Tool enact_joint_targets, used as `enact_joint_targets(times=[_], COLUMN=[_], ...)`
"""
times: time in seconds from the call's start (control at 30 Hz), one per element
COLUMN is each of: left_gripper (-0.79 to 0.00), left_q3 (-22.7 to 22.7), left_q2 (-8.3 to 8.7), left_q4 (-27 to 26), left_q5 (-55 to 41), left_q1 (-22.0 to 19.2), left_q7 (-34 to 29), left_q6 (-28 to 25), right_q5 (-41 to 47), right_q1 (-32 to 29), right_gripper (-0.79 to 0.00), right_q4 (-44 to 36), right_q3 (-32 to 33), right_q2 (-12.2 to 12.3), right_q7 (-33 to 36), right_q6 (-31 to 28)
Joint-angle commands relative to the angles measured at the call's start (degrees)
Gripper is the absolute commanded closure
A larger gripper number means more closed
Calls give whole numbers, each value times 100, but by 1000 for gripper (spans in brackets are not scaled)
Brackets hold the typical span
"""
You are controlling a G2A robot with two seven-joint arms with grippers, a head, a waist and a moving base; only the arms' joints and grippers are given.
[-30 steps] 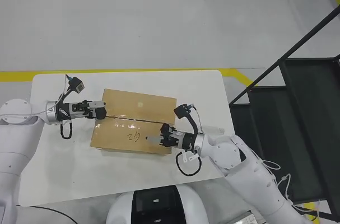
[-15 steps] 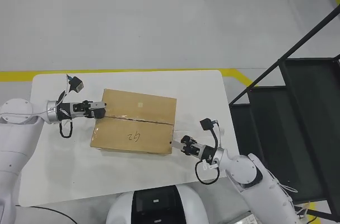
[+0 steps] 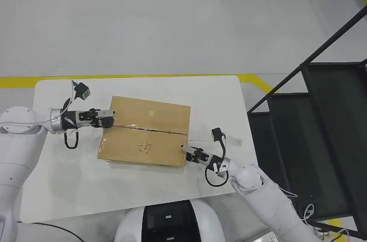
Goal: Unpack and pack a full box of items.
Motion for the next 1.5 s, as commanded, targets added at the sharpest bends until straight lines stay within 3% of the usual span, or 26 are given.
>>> enact_joint_targets(times=[0.0, 0.23, 0.7, 1.0, 1.47], left_gripper=[-785, -785, -785, -785, -785], left_q3=[0, 0, 0, 0, 0], left_q2=[0, 0, 0, 0, 0], left_q4=[0, 0, 0, 0, 0], left_q5=[0, 0, 0, 0, 0], left_q1=[0, 0, 0, 0, 0], left_q7=[0, 0, 0, 0, 0], left_q6=[0, 0, 0, 0, 0], right_q5=[110, 25, -986, -1798, -2741], right_q1=[132, 312, -171, -429, -321], right_gripper=[-785, -785, -785, -785, -785], right_q4=[206, 481, 34, -425, -711], right_q3=[-77, -90, 145, 337, 321], right_q2=[-38, -116, -122, -113, -161], right_q7=[-60, -633, -1775, -2280, -2658], right_q6=[-116, -792, -1667, -1623, -1554])
